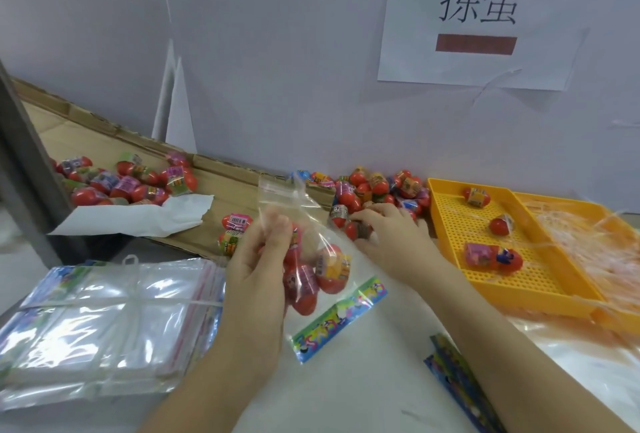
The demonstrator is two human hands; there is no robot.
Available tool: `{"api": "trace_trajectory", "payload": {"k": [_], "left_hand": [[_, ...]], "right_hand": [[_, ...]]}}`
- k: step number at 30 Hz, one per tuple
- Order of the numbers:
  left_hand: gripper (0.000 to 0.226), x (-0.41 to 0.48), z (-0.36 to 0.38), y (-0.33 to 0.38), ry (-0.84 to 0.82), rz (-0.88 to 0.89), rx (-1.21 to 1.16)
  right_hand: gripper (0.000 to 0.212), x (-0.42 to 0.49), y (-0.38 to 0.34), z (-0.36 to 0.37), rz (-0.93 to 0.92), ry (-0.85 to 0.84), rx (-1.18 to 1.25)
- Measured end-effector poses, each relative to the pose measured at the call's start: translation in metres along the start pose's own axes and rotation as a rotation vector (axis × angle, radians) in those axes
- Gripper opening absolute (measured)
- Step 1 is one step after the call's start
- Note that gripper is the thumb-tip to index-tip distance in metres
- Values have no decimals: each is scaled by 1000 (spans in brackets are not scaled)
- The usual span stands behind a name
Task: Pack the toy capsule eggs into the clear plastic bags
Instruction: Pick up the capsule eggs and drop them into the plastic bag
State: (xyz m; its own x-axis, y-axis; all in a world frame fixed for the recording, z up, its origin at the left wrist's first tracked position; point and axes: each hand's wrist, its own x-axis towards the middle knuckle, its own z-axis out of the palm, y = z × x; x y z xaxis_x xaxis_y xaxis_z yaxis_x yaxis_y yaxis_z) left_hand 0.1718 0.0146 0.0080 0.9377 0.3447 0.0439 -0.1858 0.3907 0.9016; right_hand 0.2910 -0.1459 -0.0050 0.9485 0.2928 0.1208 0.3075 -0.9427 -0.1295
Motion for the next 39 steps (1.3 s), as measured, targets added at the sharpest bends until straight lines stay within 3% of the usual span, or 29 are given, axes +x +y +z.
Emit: {"api": "trace_trajectory", "payload": {"k": [2,5,8,12,16,23,27,32,35,39], "left_hand": [[41,1,0,1,-10,-51,-47],[60,2,1,0,-56,-65,-34],[40,0,2,-4,-69,-39,22],[23,-6,5,-3,-106,24,85],[17,-8,7,0,-143,54,71],[33,-14,6,3,-242,118,118],[28,-15,7,1,-263,117,143],[27,-16,7,-1,-249,103,137],[31,-16,7,-3,-257,108,132],[28,-17,8,-4,-241,101,143]], "right_hand": [[40,2,1,-4,-38,162,56],[38,-2,-4,-27,-32,346,532],[43,-16,-19,-66,-113,295,1012],[18,-41,-38,-107,-472,187,1136],[21,-56,-48,-118,-556,-21,1009],[19,-58,-42,-118,-404,76,380],[20,-62,-43,-121,-439,-5,338],[10,-62,-43,-117,-441,57,266],[9,-60,-42,-115,-441,5,208],[19,-57,-44,-111,-460,-78,226]]}}
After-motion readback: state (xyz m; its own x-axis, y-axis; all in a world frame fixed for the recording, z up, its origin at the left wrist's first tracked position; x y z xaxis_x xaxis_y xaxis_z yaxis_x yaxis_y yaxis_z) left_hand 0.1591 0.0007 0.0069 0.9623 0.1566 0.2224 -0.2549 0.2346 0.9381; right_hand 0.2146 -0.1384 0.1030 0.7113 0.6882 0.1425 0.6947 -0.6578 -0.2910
